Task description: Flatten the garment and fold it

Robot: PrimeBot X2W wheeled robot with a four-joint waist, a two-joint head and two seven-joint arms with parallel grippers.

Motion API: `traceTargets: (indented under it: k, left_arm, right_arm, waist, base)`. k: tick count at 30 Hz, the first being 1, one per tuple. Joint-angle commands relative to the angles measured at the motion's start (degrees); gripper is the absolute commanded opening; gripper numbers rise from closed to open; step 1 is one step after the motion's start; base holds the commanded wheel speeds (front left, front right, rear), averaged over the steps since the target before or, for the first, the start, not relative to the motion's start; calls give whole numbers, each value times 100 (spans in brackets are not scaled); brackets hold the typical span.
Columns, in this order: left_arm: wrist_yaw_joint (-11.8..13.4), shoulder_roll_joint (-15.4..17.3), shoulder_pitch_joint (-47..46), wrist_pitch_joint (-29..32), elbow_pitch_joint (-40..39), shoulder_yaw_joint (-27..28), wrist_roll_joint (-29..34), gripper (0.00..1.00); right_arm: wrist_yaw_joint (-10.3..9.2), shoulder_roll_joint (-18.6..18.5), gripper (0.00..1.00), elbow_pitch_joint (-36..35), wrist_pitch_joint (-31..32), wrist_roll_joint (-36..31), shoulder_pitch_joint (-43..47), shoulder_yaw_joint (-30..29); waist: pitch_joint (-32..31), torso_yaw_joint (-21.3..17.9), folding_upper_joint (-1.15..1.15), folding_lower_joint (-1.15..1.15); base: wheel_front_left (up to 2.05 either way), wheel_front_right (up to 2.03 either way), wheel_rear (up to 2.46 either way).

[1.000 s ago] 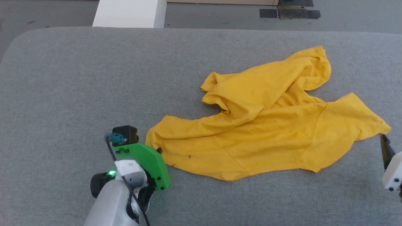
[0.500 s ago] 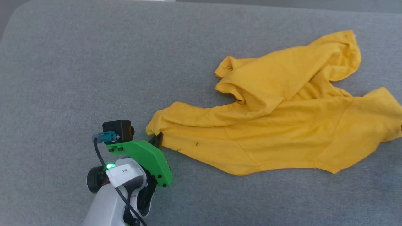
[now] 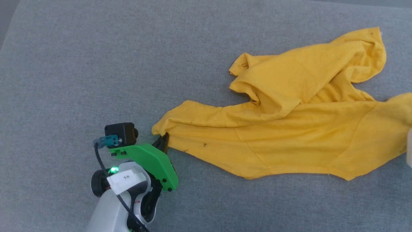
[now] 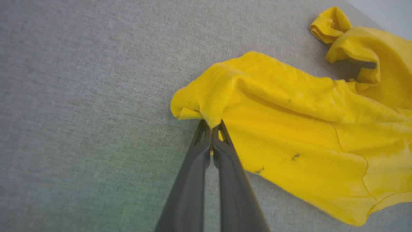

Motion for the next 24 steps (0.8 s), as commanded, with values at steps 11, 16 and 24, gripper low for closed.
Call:
traceTargets:
  k: [11,16,24]
  left_arm:
    - [-378,165,-899,-252,-374,441,-693,0]
    - [-430,410,-2344,33,129,688,-754,0]
    - [-265,791,-4887,-9,1933,756,-216,0]
  right_arm:
    - [-4,446,0,-1186,-16,1532,-756,145]
    - [-4,762,0,-1058,11,1856,-2103,246]
    - [-4,938,0,282,-707,1116,-4506,626]
  waist:
    - [-799,-314,0,-1]
    - [-769,-410,0,-1]
    - [-195,-560,0,-1]
  base:
    - [0,0,0]
    - [0,0,0]
    - [0,0,0]
